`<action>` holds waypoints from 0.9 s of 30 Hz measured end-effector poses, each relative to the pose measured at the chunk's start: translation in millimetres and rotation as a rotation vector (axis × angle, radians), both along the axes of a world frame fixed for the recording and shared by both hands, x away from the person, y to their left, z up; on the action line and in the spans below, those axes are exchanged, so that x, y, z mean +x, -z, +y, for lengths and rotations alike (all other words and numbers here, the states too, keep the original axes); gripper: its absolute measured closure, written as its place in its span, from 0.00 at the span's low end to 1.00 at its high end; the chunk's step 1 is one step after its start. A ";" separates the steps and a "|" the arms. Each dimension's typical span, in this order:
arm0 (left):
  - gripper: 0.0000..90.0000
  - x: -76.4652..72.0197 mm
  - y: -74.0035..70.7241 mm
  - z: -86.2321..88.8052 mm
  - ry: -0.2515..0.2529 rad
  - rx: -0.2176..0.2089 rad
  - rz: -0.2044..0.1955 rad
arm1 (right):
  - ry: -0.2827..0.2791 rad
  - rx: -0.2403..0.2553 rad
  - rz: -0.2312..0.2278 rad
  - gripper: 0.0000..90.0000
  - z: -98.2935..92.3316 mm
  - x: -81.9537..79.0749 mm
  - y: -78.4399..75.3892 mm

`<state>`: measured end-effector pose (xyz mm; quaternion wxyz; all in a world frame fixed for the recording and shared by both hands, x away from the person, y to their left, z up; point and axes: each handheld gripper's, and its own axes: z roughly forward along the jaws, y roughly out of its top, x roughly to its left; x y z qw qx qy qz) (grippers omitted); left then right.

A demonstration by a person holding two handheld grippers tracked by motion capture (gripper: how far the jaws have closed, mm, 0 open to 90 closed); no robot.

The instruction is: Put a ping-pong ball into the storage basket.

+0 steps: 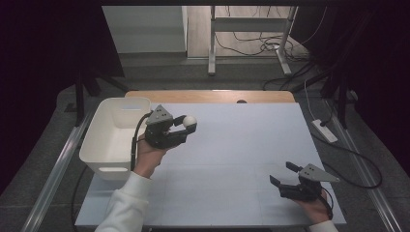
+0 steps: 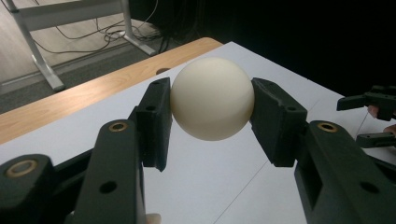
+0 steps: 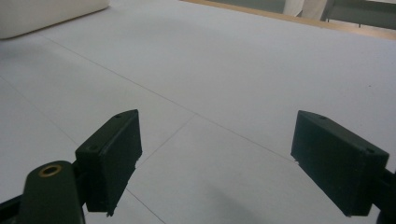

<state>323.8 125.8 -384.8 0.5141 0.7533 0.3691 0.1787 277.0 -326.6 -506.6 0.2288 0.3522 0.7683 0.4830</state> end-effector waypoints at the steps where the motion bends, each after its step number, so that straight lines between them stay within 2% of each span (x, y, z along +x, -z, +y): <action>1: 0.56 0.4 -0.5 1.1 -0.001 0.000 0.000 | 0.001 0.003 0.002 0.18 -0.6 0.1 0.3; 12: 0.56 1.2 -3.4 12.4 -0.031 -0.014 -0.004 | 0.002 0.020 0.009 0.18 -3.4 -1.2 0.4; 27: 0.56 -9.7 -11.6 37.1 -0.090 -0.030 -0.029 | 0.011 0.008 0.009 0.18 -3.9 -3.1 1.1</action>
